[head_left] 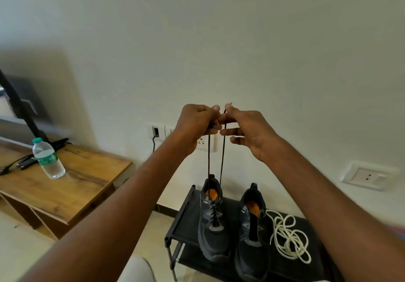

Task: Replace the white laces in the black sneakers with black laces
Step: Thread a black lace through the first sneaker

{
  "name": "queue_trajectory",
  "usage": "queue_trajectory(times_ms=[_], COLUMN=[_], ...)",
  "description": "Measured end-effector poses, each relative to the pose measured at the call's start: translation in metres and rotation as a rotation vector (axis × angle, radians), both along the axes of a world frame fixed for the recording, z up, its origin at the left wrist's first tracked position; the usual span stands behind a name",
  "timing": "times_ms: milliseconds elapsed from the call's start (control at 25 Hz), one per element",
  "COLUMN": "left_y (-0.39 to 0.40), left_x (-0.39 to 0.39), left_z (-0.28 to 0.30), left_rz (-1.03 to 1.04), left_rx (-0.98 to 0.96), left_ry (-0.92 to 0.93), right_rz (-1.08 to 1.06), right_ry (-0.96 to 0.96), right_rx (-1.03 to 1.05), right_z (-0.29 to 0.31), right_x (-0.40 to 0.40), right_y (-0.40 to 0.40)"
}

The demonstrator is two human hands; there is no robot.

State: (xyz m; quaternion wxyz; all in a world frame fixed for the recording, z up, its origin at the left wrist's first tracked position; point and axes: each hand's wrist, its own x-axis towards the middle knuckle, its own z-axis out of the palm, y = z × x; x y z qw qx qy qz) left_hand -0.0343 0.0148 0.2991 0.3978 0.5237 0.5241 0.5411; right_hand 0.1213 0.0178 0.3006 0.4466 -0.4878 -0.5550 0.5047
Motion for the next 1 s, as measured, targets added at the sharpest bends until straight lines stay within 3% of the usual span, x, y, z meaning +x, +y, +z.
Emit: queue_trajectory(times_ms=[120,560,1000], left_y=[-0.007,-0.006,-0.012], left_x=[-0.007,0.000,0.002], left_z=[-0.001,0.009,0.019], left_rz=[0.040,0.206,0.238], left_rx=[0.087,0.090,0.115], left_ry=[0.020,-0.092,-0.006], right_rz=[-0.036,-0.184,-0.218], right_ry=[-0.002,-0.131,-0.101], right_rx=[0.068,0.286,0.171], right_z=[-0.003,0.001,0.012], right_x=[0.001,-0.011,-0.017], right_y=[-0.001,-0.002,0.004])
